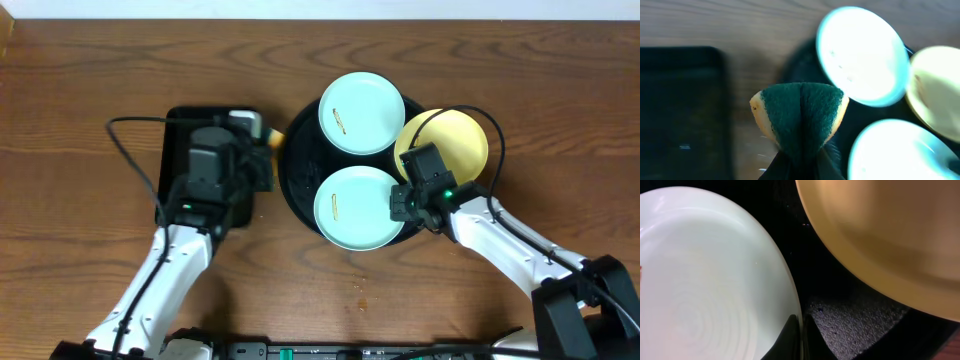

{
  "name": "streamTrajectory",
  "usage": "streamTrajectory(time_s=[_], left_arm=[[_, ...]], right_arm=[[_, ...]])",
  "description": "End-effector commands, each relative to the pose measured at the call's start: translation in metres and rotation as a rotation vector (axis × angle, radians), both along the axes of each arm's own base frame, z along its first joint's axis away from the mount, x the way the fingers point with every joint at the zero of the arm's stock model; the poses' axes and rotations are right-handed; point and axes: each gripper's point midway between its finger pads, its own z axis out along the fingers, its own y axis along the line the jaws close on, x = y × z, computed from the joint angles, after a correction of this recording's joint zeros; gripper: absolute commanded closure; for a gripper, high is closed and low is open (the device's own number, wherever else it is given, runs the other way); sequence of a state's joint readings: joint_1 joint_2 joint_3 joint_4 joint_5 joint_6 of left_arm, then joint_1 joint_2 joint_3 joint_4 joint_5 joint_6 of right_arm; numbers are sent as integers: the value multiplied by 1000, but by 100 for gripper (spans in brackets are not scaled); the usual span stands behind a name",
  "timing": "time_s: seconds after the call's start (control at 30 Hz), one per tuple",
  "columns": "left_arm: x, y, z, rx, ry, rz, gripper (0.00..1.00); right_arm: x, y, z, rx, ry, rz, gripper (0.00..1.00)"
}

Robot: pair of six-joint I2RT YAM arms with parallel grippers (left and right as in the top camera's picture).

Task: Clean dirty plates on tray and stack at the side
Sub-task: 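Carry the sponge with the left gripper toward the lower light-blue plate, then scrub the light-blue plate with the sponge while the right gripper holds it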

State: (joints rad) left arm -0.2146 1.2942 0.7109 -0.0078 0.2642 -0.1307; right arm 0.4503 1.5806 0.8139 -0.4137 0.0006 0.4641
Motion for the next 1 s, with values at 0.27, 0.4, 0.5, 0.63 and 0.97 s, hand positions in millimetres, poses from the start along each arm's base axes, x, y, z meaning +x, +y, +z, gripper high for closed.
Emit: streamTrajectory(time_s=[0.27, 0.4, 0.5, 0.63, 0.97], left_arm=[[-19, -67, -44, 20, 111, -184, 93], [-18, -68, -45, 20, 109, -184, 93], [-21, -71, -45, 10, 120, -187, 93], [-26, -82, -45, 10, 117, -217, 92], [-38, -100, -74, 37, 182, -271, 93]], right_arm=[[23, 6, 7, 17, -109, -19, 99], [27, 1, 7, -10, -127, -38, 99], [28, 2, 1, -12, -120, -37, 99], [28, 3, -12, -20, -97, -34, 99], [29, 4, -14, -20, -97, -34, 99]])
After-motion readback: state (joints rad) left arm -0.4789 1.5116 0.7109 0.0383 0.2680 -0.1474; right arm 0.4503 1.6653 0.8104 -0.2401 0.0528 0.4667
